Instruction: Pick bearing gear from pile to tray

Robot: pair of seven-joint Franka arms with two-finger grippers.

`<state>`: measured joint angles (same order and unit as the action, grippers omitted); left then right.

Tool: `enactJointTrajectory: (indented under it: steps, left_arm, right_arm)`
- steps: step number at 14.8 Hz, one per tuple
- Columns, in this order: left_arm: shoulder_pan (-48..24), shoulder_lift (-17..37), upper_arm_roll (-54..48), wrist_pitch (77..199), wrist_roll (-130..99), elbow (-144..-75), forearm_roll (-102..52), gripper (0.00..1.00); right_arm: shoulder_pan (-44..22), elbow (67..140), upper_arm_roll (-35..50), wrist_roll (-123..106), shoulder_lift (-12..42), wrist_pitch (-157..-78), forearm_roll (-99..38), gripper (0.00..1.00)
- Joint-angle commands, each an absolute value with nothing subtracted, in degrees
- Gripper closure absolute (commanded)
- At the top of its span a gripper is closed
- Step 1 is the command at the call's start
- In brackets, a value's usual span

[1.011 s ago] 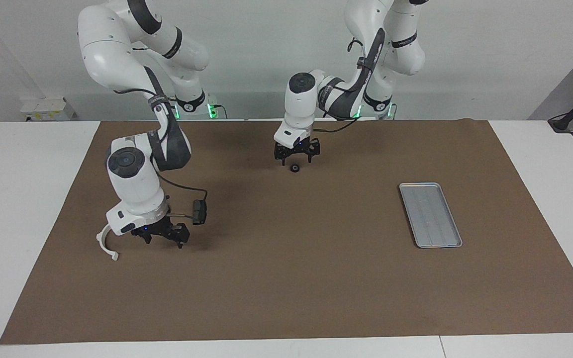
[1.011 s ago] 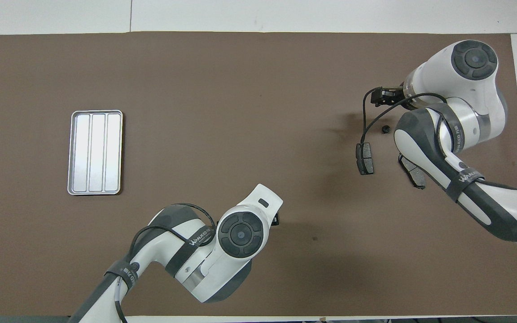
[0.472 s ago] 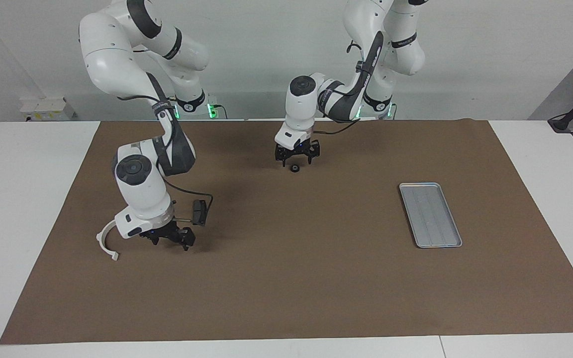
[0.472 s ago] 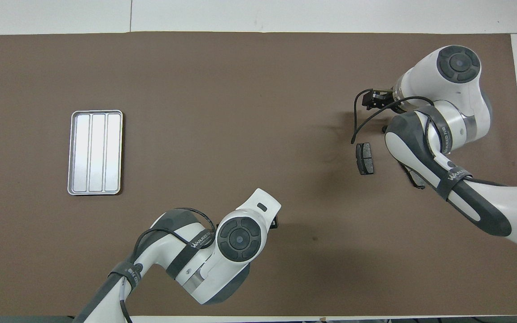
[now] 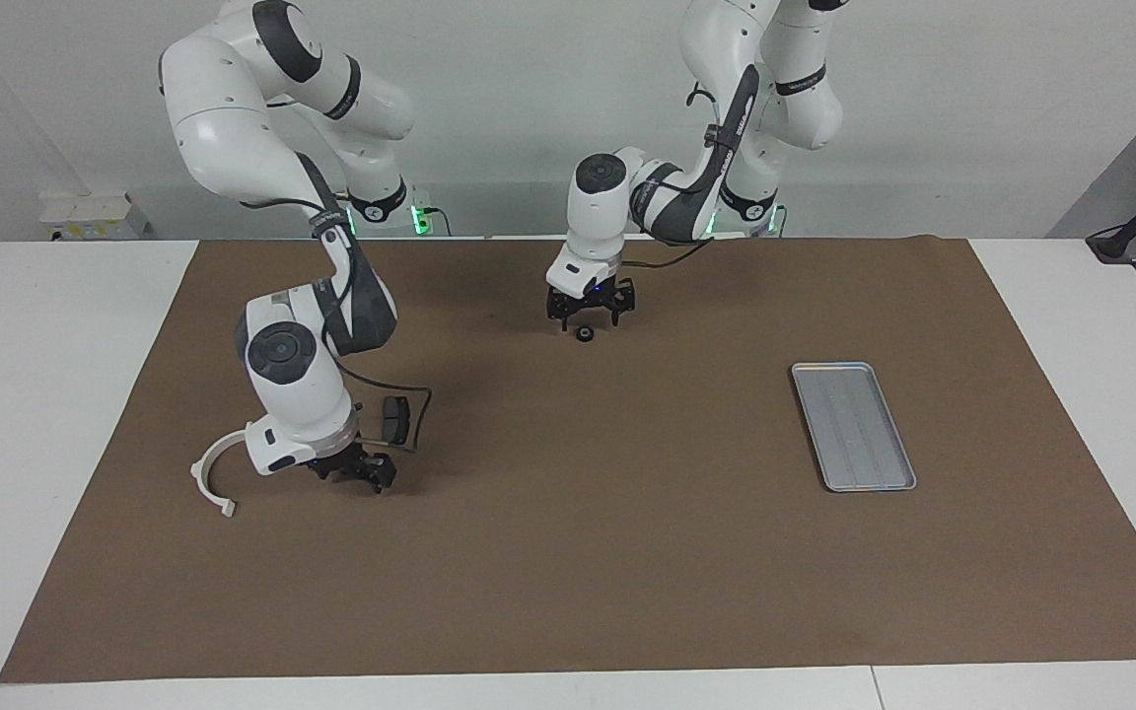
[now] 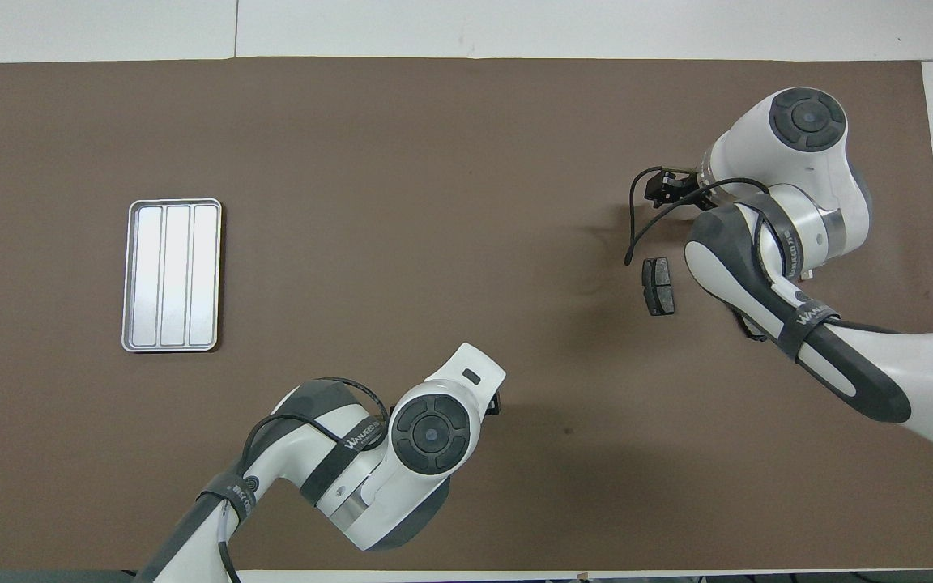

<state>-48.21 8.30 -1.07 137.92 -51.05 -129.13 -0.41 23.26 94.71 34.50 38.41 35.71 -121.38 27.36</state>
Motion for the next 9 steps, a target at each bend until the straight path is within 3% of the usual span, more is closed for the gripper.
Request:
enactJointTrajectory:
  steps: [1,6,9]
  left_arm:
    - [-50.2,9.1,-0.1,140.5,-52.5,-130.3,-0.7,0.0]
    - [-50.2,9.7,-0.1,140.7,-52.3,-130.3,-0.5,0.01]
    - [-50.2,9.9,0.1,140.8,-52.1,-130.1,-0.4,0.15]
  right_arm:
    - [24.1,94.9,34.9,41.5,35.8,-119.9,28.8,0.1]
    - [24.4,94.9,35.0,41.7,35.8,-118.0,28.3,0.16]
    - [24.4,95.0,35.0,42.6,35.7,-117.6,28.0,0.18]
